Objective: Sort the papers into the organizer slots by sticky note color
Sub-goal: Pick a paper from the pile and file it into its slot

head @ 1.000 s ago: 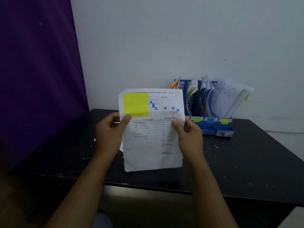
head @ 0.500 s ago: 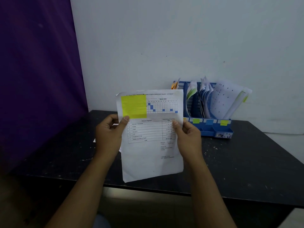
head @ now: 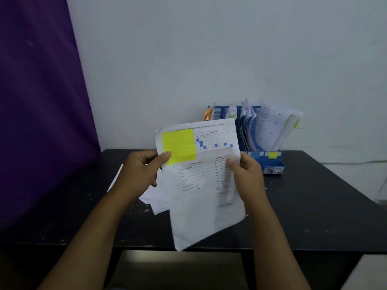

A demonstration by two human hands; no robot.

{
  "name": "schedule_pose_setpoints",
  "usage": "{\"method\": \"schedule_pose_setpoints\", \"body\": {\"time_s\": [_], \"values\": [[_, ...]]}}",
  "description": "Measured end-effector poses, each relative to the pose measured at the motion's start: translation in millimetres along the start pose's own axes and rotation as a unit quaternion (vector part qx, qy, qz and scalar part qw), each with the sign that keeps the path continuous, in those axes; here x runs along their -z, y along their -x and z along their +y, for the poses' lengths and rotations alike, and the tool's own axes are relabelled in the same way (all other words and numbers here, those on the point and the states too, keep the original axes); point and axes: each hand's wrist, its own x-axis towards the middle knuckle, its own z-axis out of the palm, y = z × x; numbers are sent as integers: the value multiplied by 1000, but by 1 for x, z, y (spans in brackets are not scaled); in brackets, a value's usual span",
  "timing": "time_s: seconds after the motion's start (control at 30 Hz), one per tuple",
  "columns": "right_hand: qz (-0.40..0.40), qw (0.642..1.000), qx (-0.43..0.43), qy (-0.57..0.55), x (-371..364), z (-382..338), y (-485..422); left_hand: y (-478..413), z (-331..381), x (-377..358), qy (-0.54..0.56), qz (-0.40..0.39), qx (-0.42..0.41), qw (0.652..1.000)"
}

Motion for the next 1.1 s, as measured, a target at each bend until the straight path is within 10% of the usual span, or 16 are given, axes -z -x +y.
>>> {"method": "schedule_pose_setpoints", "body": {"time_s": [0.23,0.53,1.1], "values": [[168,969,91,160,43,-5,3,-24,68,-73,24,-71,-22,997],[74,931,61,353,74,18,-16,-60,127,-174,93,-38,-77,992],[171,923,87,334,116,72,-192,-165,146,-300,20,-55,-127,990]]}}
